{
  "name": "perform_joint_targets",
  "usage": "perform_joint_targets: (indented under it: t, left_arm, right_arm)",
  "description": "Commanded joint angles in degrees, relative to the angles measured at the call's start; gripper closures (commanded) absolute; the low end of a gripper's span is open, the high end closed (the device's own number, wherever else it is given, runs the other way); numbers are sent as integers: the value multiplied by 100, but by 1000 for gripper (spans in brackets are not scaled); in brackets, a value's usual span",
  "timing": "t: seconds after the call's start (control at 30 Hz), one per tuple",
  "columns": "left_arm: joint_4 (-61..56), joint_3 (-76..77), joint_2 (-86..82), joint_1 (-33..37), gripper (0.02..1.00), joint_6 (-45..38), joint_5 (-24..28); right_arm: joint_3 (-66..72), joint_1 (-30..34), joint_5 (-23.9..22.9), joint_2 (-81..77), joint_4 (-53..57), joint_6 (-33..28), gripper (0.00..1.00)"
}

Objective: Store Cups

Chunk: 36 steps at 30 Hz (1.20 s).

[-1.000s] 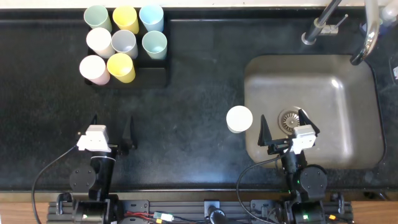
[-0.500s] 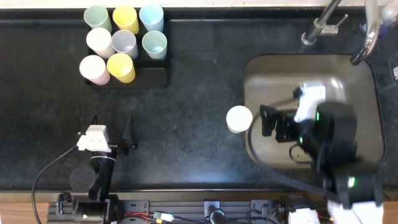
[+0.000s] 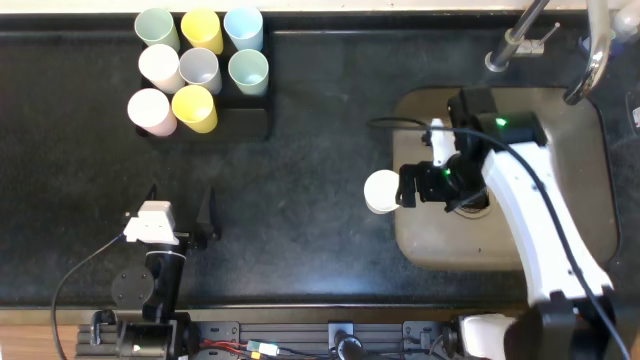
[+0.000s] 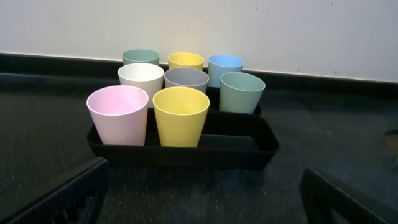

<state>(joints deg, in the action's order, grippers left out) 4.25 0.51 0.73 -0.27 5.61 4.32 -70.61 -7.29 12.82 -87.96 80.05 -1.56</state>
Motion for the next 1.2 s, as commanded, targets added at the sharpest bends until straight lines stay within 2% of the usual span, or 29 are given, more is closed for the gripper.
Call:
perform_joint_targets:
  t: [0.03,0.1,0.33,0.47,0.53,0.7,0.97,1.2]
  left_arm:
    - [17,-4,-59,-22,18,42,74]
    - [17,-4,-59,-22,18,42,74]
    - [17,-4,-59,-22,18,42,74]
    - [17,-4,-59,-22,20,42,74]
    - [17,-4,-59,-22,18,42,74]
    - [17,-4,-59,-22,18,42,74]
    - [17,-4,-59,-22,18,42,74]
    - [17,-4,-59,-22,18,42,74]
  right_arm:
    - [-122,-120,-297,-372,-247,-15,1]
    - [-122,-190,-479,-557,-389,127,5]
    - [-122,-540,-584,-940,-1198,330,75]
    - [-122,-612,-695,-1106,-1438,479,213]
    - [-122,-629,-693,-1182,-1460,483,343]
    - [-122,-732,-695,-1211,-1519,509,956]
    - [-400,-1169,-697,-734,-1464,549,958]
    - [-2531,-1834,-938,-723,-1335,896,958]
